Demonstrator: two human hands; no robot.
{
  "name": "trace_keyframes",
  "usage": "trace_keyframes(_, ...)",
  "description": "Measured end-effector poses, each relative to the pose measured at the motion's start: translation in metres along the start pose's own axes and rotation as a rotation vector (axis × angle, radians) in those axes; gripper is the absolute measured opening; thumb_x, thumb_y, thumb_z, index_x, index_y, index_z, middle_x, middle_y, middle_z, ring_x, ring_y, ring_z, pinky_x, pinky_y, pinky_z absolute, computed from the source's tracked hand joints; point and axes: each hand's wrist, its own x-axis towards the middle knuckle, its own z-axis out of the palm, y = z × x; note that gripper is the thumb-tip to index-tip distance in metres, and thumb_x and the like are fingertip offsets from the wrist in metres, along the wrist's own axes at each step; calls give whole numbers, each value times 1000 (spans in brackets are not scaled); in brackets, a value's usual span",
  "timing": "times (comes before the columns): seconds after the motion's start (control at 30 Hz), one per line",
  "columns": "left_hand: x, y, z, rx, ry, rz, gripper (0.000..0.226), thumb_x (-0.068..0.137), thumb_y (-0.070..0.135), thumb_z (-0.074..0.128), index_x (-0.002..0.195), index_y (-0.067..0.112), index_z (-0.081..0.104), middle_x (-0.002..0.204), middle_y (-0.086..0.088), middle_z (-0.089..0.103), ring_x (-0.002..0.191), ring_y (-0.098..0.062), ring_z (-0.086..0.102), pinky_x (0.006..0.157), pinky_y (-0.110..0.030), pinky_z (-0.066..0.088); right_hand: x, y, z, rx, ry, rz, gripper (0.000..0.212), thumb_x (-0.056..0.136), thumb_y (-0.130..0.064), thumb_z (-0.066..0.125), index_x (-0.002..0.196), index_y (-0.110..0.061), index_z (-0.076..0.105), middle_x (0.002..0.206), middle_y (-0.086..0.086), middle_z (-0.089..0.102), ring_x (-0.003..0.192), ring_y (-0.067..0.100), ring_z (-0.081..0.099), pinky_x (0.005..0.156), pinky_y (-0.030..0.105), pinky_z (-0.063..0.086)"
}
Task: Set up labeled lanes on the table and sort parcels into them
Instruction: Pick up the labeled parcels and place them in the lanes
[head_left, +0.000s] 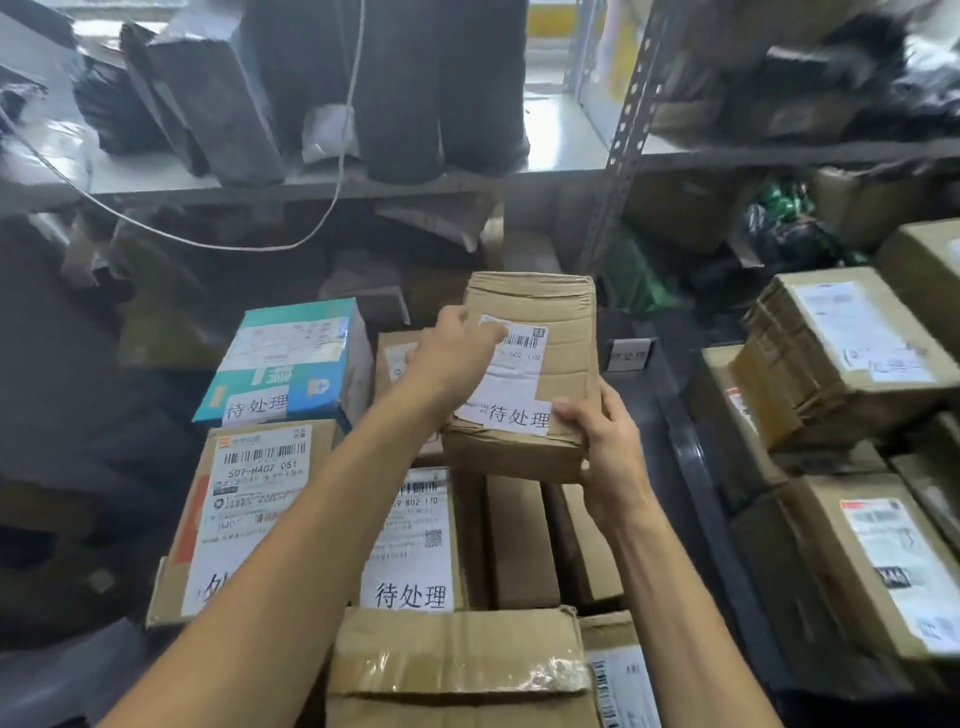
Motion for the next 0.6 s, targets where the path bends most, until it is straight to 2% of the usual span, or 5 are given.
trace_keyframes(0.13, 4, 18, 28, -71, -78, 40, 54, 101, 31, 56, 148, 16, 37, 129, 2, 54, 115, -19, 54, 91, -34, 45, -3, -22, -43, 42, 81, -63, 53, 72, -17, 73, 124, -20, 65, 114, 8, 76, 106, 32, 72, 92, 49, 56)
trace_keyframes(0.23, 16, 19, 67, -17, -186, 29, 37, 99, 26, 57, 135, 19, 52, 121, 4, 66, 104, -16, 65, 91, -36, 55, 1, -32, -82, 41, 113, -78, 40, 84, -8, 69, 122, -18, 64, 114, 11, 76, 99, 28, 73, 89, 45, 55)
trace_keyframes(0.33, 23, 23, 113, 32, -299, -96, 52, 92, 46, 53, 134, 16, 54, 109, -2, 73, 87, -19, 71, 73, -39, 61, 12, -36, -120, 59, 132, -69, 33, 90, 0, 62, 119, -14, 66, 115, 16, 75, 99, 29, 72, 91, 43, 55)
trace_keyframes(0.4, 26, 29, 137, 80, -348, -209, 55, 92, 51, 49, 132, 13, 54, 106, -6, 73, 87, -25, 70, 75, -42, 62, 23, -37, -143, 41, 128, -48, 32, 90, -1, 64, 118, -15, 66, 114, 15, 75, 100, 30, 72, 91, 43, 56)
trace_keyframes(0.6, 53, 29, 190, 72, -377, -368, 38, 99, 31, 37, 127, 13, 56, 110, -10, 71, 86, -28, 66, 90, -53, 60, 68, -36, -185, -113, 76, 63, 35, 84, -6, 71, 114, -25, 67, 113, 5, 77, 109, 30, 71, 101, 51, 54)
